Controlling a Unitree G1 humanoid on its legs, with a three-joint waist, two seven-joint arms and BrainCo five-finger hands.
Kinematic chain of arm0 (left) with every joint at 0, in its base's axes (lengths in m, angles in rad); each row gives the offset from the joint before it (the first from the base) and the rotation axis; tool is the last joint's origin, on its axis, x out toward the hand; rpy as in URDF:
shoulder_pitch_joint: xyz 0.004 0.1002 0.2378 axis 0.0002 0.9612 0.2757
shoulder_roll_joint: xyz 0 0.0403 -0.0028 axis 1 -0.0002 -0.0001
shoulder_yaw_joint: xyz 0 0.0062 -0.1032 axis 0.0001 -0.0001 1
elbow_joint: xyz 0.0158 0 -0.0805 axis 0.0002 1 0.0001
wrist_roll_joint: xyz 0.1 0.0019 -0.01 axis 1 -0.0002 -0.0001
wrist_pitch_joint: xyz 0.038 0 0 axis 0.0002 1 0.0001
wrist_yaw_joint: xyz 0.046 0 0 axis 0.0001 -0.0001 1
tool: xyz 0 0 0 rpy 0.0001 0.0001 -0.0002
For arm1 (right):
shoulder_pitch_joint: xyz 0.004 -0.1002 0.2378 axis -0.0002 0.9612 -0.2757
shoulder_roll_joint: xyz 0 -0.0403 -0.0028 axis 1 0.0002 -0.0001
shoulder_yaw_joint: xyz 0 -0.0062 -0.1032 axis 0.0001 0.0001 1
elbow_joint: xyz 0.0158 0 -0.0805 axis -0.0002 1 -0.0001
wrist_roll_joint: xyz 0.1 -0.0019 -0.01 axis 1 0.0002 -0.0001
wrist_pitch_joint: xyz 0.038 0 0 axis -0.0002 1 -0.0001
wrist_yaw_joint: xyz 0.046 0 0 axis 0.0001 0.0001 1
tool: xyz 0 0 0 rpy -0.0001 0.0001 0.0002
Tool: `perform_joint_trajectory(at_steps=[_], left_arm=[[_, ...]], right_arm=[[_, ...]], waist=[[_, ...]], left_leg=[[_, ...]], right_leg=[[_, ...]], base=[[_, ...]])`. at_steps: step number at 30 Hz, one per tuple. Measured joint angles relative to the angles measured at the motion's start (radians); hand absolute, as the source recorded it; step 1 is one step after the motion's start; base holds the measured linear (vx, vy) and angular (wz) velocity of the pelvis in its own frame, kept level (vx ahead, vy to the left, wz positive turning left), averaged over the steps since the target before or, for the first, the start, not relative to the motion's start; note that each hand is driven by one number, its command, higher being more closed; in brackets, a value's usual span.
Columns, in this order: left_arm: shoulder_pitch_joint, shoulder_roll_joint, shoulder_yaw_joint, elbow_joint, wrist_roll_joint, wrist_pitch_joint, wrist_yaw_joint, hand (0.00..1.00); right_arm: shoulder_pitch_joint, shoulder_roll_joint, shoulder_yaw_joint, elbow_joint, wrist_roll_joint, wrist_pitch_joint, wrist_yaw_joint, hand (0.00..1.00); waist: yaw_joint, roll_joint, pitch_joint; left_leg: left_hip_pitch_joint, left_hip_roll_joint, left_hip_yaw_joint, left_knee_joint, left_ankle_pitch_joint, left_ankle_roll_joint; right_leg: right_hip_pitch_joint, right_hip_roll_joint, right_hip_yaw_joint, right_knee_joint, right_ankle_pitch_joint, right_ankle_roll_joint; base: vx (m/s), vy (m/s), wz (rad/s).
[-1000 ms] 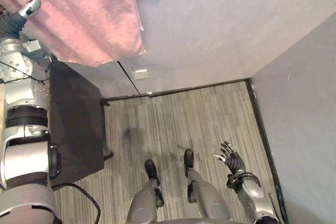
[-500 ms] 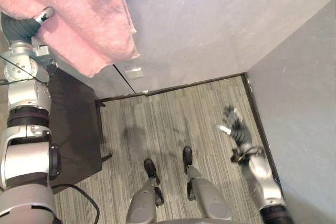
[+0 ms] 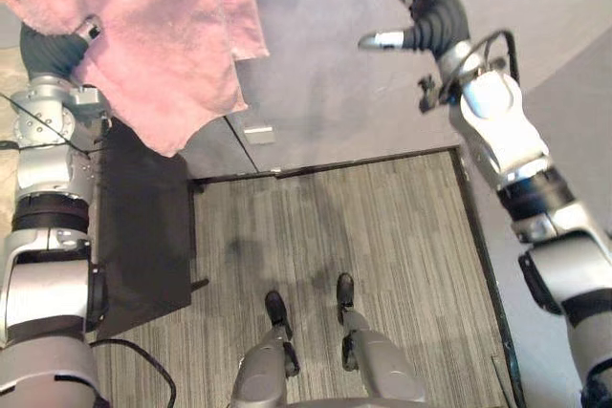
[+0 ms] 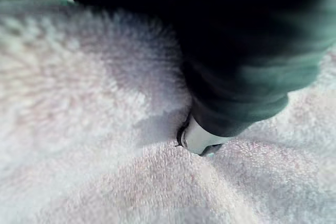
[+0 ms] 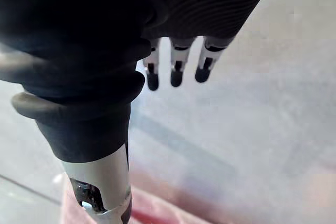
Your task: Organize washtable
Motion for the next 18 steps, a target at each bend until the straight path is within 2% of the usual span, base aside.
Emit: perform_joint_trajectory(at_steps=[3, 4, 7, 9, 11, 18], left_arm=[[-0.002, -0.018, 0.0, -0.001, -0.01, 0.0, 0.0, 1.0], [-0.01, -0.025, 0.0, -0.001, -0.013, 0.0, 0.0, 1.0], [-0.042, -0.048, 0.0, -0.001, -0.014, 0.001, 0.001, 1.0], [-0.07, -0.074, 0.0, -0.001, -0.014, 0.001, 0.001, 1.0], [-0.088, -0.09, -0.004, 0.0, -0.014, 0.002, 0.002, 1.0], [-0.184, -0.148, -0.041, 0.054, -0.013, 0.012, 0.022, 1.0]], right_arm=[[-0.057, 0.075, 0.0, 0.109, 0.0, 0.019, -0.022, 0.0], [-0.092, 0.131, -0.01, 0.189, -0.001, 0.034, -0.032, 0.0], [-0.13, 0.215, -0.028, 0.311, -0.022, 0.062, -0.05, 0.0], [-0.163, 0.308, -0.094, 0.413, -0.052, 0.084, -0.072, 0.0], [-0.206, 0.36, -0.13, 0.476, -0.07, 0.1, -0.088, 0.0], [-0.352, 0.502, -0.198, 0.53, -0.088, 0.104, -0.128, 0.0]], waist=[[0.013, 0.005, -0.003], [0.024, 0.007, -0.002], [0.043, 0.012, -0.002], [0.048, 0.025, -0.002], [0.05, 0.036, -0.002], [0.055, 0.041, -0.001]], left_leg=[[-0.001, -0.001, -0.018, 0.0, 0.006, -0.004], [-0.002, -0.002, -0.022, 0.0, 0.008, -0.004], [-0.005, -0.006, -0.028, -0.002, 0.015, 0.001], [-0.009, -0.011, -0.043, -0.016, 0.028, 0.006], [-0.022, -0.014, -0.057, -0.024, 0.032, 0.004], [-0.057, -0.017, -0.088, -0.024, 0.052, 0.005]], right_leg=[[0.006, -0.002, -0.011, 0.0, 0.0, 0.0], [0.006, -0.005, -0.015, 0.0, 0.0, 0.0], [0.006, -0.009, -0.024, 0.0, 0.004, 0.001], [0.004, -0.014, -0.039, 0.0, 0.006, 0.004], [-0.005, -0.017, -0.054, 0.0, 0.008, 0.005], [-0.026, -0.019, -0.089, 0.0, 0.01, 0.002]], base=[[0.0, 0.029, 0.18], [-0.01, 0.029, 0.07], [-0.03, 0.034, 0.1], [-0.03, 0.045, 0.21], [-0.02, 0.05, 0.26], [0.02, 0.036, 0.13]])
